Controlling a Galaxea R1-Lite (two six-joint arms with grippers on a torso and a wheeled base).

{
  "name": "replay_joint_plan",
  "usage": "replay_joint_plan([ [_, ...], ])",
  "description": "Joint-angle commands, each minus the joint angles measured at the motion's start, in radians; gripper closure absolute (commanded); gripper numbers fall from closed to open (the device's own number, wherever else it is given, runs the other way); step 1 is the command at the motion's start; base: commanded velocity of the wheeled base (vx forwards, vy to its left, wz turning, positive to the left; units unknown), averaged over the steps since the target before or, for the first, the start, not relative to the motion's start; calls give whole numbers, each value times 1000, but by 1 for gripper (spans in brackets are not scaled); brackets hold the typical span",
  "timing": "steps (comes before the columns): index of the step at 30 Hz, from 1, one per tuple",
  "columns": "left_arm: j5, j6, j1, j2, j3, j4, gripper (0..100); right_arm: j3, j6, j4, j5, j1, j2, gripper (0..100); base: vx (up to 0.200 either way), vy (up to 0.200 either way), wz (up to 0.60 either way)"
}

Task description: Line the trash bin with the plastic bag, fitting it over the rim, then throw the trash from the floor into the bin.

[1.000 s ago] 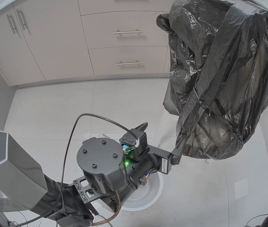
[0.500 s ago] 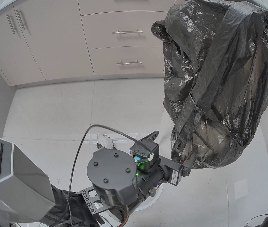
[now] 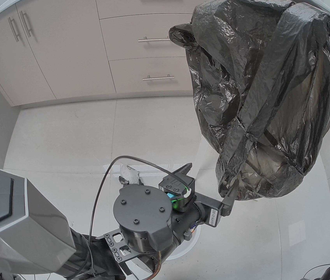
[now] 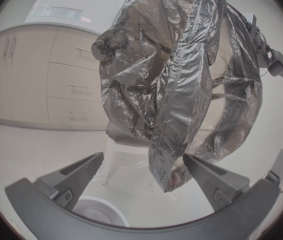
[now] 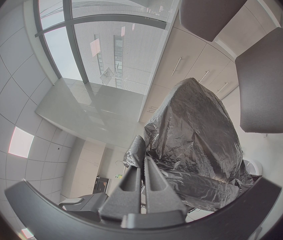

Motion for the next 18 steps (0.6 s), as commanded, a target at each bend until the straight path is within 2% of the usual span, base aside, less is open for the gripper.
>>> replay_joint_plan([
  [1, 1, 0, 4, 3, 2, 0, 0, 1, 0, -1, 1, 0, -2, 100, 0, 0, 0],
  [6, 1, 0, 15, 9, -3, 0, 0, 1, 0, 1, 1, 1, -7, 100, 0, 0, 0],
  [7, -1, 0, 18, 9, -4, -1, 100, 3, 0, 1, 1, 1, -7, 100, 0, 0, 0],
  [13, -1, -2, 50, 12, -4, -6, 100, 14, 0, -1, 1, 0, -8, 100, 0, 0, 0],
  [18, 1, -12, 44, -26, 6, -8, 100, 37, -2, 1, -6, -3, -19, 100, 0, 0, 0],
])
